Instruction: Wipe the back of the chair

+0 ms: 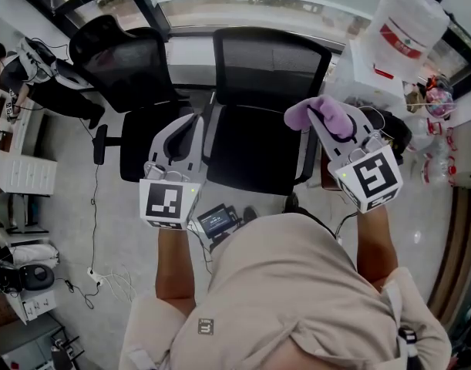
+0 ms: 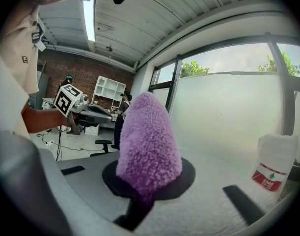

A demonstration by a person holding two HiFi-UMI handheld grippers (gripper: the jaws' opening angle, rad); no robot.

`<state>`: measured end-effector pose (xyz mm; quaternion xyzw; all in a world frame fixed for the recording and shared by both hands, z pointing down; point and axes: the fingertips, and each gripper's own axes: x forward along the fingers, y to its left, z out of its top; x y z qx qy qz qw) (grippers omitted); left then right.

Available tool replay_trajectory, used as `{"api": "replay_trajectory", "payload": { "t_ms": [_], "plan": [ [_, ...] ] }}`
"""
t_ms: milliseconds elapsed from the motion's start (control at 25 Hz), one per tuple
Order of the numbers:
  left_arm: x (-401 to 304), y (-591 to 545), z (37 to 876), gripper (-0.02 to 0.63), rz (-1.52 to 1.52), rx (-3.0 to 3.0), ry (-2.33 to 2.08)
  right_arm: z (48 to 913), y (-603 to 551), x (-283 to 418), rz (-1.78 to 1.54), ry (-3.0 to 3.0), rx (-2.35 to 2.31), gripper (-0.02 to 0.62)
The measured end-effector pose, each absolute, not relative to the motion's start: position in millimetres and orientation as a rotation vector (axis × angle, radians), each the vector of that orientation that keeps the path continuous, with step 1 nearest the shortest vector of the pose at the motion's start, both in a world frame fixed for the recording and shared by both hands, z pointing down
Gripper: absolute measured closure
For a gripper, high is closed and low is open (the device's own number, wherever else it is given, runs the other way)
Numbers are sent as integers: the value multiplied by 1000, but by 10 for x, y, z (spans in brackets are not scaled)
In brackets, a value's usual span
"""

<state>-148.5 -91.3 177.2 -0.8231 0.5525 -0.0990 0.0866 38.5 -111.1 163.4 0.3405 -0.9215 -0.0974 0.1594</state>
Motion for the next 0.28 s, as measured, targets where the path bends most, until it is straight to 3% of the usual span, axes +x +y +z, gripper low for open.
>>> {"api": "replay_trajectory", "payload": {
  "t_ms": [280],
  "plan": [
    [-1502,-933,1808,600,-300,-2460,1644,1670,-1131,379,-271,-2619,974,581]
  ]
}}
